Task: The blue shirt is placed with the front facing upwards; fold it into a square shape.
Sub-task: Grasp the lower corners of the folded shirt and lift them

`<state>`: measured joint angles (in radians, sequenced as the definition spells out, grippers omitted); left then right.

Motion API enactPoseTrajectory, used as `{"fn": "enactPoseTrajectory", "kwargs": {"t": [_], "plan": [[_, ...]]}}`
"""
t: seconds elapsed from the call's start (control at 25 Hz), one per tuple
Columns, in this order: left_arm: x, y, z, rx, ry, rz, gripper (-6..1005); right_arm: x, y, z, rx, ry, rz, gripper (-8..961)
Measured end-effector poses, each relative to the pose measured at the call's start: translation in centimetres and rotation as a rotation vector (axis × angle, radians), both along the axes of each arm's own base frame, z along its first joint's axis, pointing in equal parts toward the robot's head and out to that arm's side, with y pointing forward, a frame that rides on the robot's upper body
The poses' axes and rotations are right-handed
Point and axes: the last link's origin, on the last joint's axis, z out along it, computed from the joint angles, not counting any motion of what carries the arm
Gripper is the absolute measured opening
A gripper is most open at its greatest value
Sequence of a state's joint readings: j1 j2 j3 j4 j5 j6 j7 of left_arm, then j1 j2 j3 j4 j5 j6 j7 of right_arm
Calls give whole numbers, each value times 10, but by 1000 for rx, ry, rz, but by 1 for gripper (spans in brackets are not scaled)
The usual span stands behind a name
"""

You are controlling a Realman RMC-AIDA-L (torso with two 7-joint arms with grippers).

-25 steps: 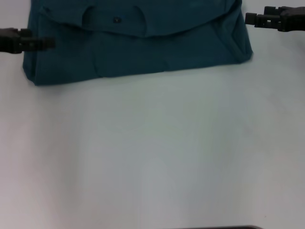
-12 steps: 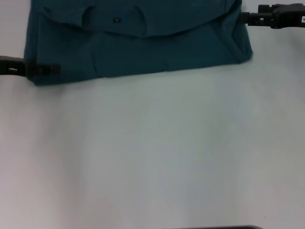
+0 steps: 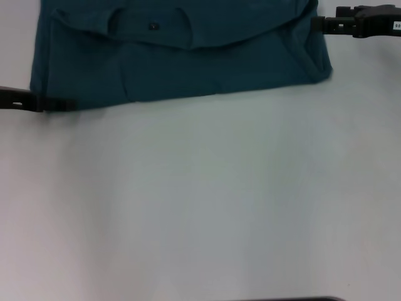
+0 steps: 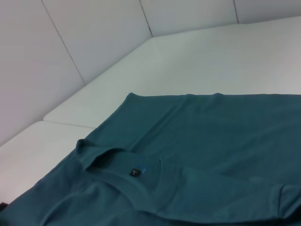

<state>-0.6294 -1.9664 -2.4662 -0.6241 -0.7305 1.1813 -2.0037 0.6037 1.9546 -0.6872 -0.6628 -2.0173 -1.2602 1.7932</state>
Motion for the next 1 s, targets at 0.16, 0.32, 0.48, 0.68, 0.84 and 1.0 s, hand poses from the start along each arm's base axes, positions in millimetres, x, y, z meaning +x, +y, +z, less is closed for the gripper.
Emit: {"fn": "enactPoseTrajectory", "kwargs": {"t": [0.16, 0.32, 0.48, 0.68, 0.84, 1.0], "plan": [[6, 0, -3, -26, -20, -5, 950, 0, 0, -1, 2, 0, -2, 916], [10, 1, -5, -44, -27, -14, 949, 0, -1, -3, 1, 2, -1, 915], [9, 2, -5, -37, -16, -10, 944, 0, -1, -3, 1, 2, -1, 915], [8, 1, -5, -34, -14, -7, 917, 0, -1, -4, 3, 2, 0, 914], [7, 1, -5, -35, -15, -4, 895, 0, -1, -4, 1, 3, 1, 913], [7, 0, -5, -37, -16, -6, 803, 0, -1, -4, 2, 3, 0, 912]]}}
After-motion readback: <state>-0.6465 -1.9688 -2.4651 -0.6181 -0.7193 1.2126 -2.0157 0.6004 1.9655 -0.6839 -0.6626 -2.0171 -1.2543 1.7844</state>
